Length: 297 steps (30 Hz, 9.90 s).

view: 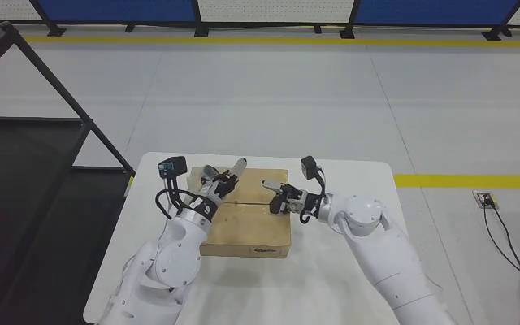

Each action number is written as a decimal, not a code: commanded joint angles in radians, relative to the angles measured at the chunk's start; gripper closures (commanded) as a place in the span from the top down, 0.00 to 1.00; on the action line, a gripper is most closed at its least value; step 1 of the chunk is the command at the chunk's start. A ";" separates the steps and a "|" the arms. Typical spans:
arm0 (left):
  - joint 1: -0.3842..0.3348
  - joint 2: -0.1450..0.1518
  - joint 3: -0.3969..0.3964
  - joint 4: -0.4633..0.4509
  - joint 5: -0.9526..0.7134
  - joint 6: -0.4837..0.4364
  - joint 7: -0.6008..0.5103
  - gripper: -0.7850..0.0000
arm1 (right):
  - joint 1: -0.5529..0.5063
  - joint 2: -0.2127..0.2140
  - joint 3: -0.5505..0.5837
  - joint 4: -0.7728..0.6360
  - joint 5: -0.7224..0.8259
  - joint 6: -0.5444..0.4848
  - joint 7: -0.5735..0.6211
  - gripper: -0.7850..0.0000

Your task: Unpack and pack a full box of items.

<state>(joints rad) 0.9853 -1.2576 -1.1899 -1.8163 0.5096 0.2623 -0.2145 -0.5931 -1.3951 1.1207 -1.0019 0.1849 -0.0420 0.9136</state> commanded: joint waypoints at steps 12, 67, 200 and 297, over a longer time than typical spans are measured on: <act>-0.014 -0.010 0.035 0.014 0.081 0.004 -0.034 1.00 | -0.048 0.019 0.047 -0.052 0.015 -0.026 -0.018 1.00; -0.056 -0.066 0.190 0.081 0.452 -0.009 -0.124 1.00 | -0.331 0.104 0.246 -0.277 0.088 -0.107 -0.082 1.00; 0.316 -0.045 -0.532 -0.061 -0.005 -0.138 -0.339 1.00 | -0.165 0.085 -0.080 -0.382 0.052 -0.097 -0.240 1.00; 0.005 -0.091 0.082 0.314 1.618 -0.111 0.159 1.00 | -0.319 0.118 0.132 -0.355 0.245 -0.230 -0.204 1.00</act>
<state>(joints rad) 0.9915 -1.3469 -1.1123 -1.5026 2.1260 0.1517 -0.0584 -0.9116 -1.2774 1.2514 -1.3562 0.4281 -0.2699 0.7100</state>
